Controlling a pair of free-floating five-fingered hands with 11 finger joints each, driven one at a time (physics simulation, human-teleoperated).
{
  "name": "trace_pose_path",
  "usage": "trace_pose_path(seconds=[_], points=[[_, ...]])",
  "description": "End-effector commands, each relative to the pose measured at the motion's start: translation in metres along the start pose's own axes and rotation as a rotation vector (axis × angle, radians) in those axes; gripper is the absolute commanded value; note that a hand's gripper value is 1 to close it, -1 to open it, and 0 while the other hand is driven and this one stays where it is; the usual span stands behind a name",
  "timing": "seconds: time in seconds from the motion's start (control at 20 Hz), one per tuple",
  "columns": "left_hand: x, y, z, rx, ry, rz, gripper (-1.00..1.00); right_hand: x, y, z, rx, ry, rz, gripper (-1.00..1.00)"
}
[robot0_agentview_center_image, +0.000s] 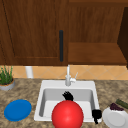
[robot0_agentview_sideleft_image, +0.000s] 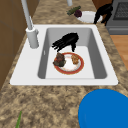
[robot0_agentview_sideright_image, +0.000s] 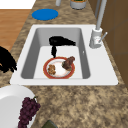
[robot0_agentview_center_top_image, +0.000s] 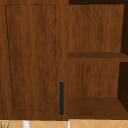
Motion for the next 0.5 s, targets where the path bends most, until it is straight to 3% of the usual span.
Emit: trace_pose_path(seconds=[0.0,0.1,0.15,0.2,0.25,0.3,0.4,0.45], points=[[0.015,0.005,0.021,0.007,-0.048,-0.029,-1.0,0.0,0.0,0.0,0.0,0.0,0.0,0.0],[0.026,0.002,0.034,0.003,-0.007,-0.058,-1.0,0.0,0.0,0.0,0.0,0.0,0.0,0.0],[0.025,0.004,0.036,0.008,0.004,-0.02,-1.0,0.0,0.0,0.0,0.0,0.0,0.0,0.0],[0.025,0.008,0.033,0.024,-0.009,-0.054,-1.0,0.0,0.0,0.0,0.0,0.0,0.0,0.0],[0.02,0.005,0.028,0.02,-0.005,-0.011,-1.0,0.0,0.0,0.0,0.0,0.0,0.0,0.0],[0.024,0.003,0.035,-0.003,-0.001,-0.007,-1.0,0.0,0.0,0.0,0.0,0.0,0.0,0.0],[0.022,0.002,0.046,-0.019,0.002,-0.001,-1.0,0.0,0.0,0.0,0.0,0.0,0.0,0.0],[0.027,0.004,0.055,-0.022,-0.027,-0.01,-1.0,0.0,0.0,0.0,0.0,0.0,0.0,0.0]])
